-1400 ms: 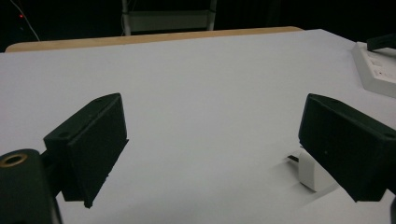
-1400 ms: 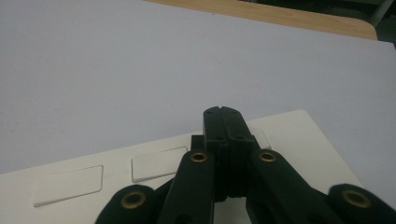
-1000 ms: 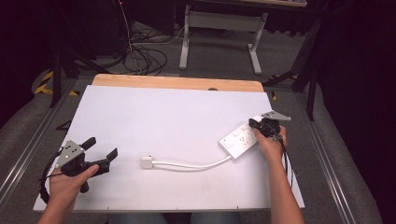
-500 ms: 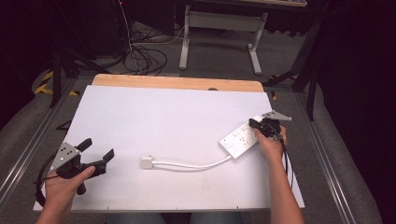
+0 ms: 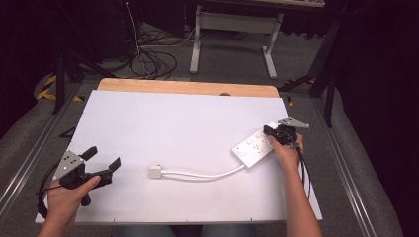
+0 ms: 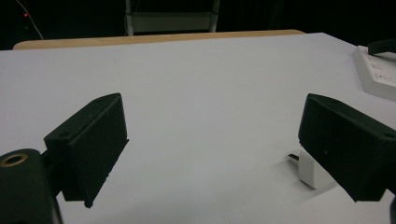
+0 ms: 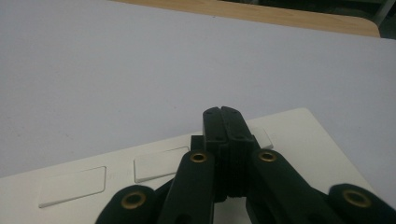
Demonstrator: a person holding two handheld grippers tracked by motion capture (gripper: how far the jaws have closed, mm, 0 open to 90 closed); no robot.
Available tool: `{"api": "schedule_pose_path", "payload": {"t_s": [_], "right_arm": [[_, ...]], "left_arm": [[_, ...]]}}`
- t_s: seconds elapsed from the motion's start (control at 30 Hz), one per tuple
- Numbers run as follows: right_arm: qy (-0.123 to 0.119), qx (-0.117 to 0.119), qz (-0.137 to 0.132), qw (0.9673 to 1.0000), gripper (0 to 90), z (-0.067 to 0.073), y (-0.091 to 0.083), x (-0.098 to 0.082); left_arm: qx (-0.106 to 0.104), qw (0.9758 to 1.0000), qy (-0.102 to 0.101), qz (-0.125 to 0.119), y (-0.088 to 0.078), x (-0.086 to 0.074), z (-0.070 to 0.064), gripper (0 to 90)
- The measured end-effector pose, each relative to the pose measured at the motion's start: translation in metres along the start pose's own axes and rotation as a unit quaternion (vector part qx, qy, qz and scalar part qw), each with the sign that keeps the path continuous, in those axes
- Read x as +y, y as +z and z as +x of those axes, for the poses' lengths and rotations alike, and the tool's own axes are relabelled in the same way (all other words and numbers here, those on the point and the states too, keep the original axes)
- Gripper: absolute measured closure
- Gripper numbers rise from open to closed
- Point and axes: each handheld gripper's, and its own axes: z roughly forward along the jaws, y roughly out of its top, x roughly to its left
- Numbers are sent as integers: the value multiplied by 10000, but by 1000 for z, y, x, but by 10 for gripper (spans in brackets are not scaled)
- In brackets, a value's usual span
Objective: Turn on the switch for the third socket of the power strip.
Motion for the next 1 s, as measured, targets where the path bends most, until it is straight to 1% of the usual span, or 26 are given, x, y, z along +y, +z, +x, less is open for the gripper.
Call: {"api": "schedule_pose_path", "payload": {"t_s": [0.17, 0.3, 0.4, 0.47, 0.6, 0.7, 0.9, 1.0], "right_arm": [[1, 5, 3, 10000, 900, 0, 0, 0], [82, 17, 12, 10000, 900, 0, 0, 0], [19, 71, 28, 10000, 900, 0, 0, 1], [-28, 64, -5, 10000, 900, 1, -1, 2], [-50, 102, -163, 9998, 900, 4, -4, 6], [-112, 130, -173, 9997, 870, 6, -5, 7], [-114, 195, -239, 9995, 878, 10, -9, 8], [-132, 224, -259, 9993, 865, 12, -12, 9]], "left_arm": [[25, 10000, -19, -7, -2, 0, 0, 85], [34, 10000, -21, -5, -2, 0, 1, 85], [29, 10000, -42, -10, -3, 0, 1, 85], [36, 10000, -53, -10, -3, 0, 2, 85], [36, 10000, -57, -22, -3, 0, 2, 86], [33, 10000, -50, -10, -3, 0, 2, 85], [31, 10000, -52, -8, -3, 0, 3, 86], [34, 10000, -56, -14, -3, 0, 3, 86]]}}
